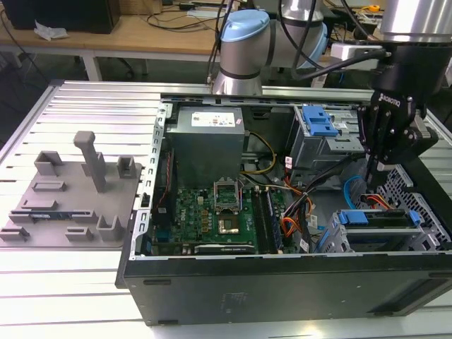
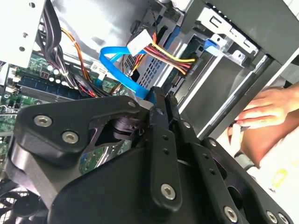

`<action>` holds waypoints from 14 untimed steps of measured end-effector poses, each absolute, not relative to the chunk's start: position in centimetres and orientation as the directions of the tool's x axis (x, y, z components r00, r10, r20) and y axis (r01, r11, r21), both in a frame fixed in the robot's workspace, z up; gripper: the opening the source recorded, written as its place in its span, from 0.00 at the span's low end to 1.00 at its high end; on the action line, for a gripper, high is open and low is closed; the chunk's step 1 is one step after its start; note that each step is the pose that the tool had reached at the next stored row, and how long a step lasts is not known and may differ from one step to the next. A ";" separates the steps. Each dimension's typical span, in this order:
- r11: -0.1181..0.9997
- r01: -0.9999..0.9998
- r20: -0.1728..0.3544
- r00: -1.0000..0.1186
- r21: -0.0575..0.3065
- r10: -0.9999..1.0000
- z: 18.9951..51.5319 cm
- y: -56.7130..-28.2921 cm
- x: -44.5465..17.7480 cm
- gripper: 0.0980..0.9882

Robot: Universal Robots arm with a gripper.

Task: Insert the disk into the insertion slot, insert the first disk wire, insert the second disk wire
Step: 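Insert the second disk wire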

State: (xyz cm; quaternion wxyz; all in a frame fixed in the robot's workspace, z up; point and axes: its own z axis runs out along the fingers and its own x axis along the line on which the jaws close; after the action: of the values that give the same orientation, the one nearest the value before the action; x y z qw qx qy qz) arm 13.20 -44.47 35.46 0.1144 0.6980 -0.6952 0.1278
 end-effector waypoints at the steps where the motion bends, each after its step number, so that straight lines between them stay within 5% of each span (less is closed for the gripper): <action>1: -0.007 -1.000 0.338 0.003 -0.011 -0.941 35.5 -44.5 13.4 0.07; 9: 0.067 -0.998 0.335 -0.064 -0.001 -0.940 35.4 -44.5 13.6 0.07; 14: 0.079 -0.997 0.249 -0.076 0.002 -0.966 35.4 -44.7 13.6 0.07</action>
State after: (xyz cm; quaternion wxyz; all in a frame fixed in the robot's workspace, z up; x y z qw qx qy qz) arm 13.64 -44.72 35.41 0.0929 0.6732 -0.7288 0.0842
